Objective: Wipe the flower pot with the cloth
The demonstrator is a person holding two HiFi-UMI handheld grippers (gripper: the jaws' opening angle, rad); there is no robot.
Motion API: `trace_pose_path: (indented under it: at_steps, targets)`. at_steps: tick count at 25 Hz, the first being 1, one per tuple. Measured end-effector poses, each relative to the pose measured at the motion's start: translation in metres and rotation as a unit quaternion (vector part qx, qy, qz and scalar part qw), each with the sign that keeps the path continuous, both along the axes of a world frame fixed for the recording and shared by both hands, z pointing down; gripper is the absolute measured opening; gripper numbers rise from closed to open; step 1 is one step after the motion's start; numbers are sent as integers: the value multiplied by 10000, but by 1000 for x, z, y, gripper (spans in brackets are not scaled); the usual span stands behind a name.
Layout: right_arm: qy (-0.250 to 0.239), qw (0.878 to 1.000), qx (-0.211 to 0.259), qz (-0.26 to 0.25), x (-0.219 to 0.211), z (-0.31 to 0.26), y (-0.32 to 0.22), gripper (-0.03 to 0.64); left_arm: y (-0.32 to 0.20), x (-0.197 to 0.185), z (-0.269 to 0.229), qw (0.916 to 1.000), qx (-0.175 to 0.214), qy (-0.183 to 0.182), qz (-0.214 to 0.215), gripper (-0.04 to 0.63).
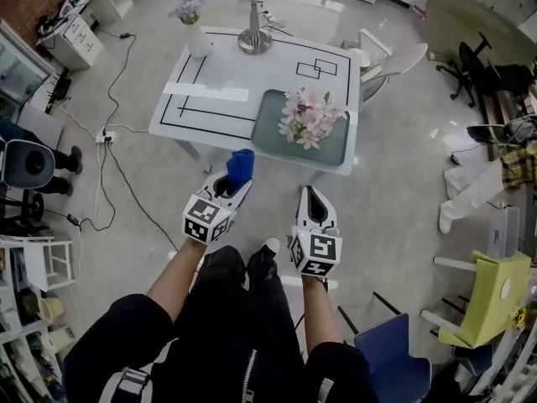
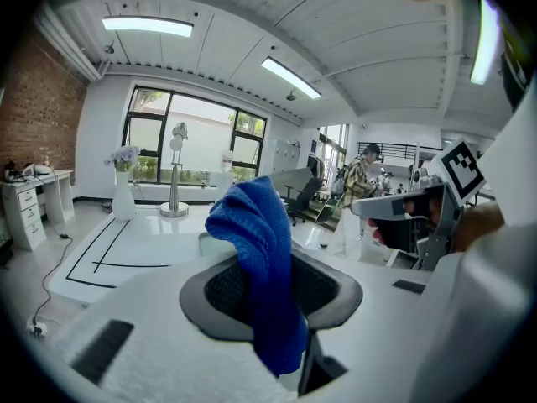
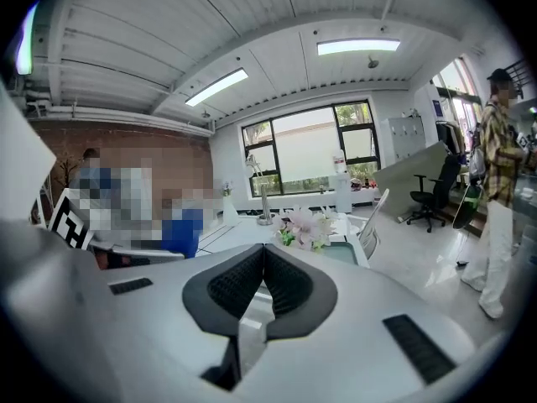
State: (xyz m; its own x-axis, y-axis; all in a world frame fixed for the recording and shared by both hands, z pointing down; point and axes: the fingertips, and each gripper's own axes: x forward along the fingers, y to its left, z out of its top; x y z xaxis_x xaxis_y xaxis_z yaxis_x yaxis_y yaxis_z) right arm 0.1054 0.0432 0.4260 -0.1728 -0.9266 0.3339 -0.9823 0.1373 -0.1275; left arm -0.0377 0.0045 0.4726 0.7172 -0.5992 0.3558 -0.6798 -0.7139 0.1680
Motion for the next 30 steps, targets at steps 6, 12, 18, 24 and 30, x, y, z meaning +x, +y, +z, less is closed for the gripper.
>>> trace_pose_path:
  at_steps: [6,12,18,24,30]
  targets:
    - [161,9996,-215,-1,3,11,-39,9,-61,10,28,9998,-178,-59,115,123]
    - [320,9985,-429,80,-5,20,-71,8,-134,19,62,9981,-193,-445,380,123]
    - [541,9969,-535,217,-17,30,-97,8,-210,40,92,9947,-507,-584,676,123]
    - [657,9948,-666,398,-20,36,-118,9,-242,84,119,9836,-929,-884,1271,123]
    - [713,9927,-722,651,-10,38,-119,9,-257,117,140,9715,-1642,-875,1472,123]
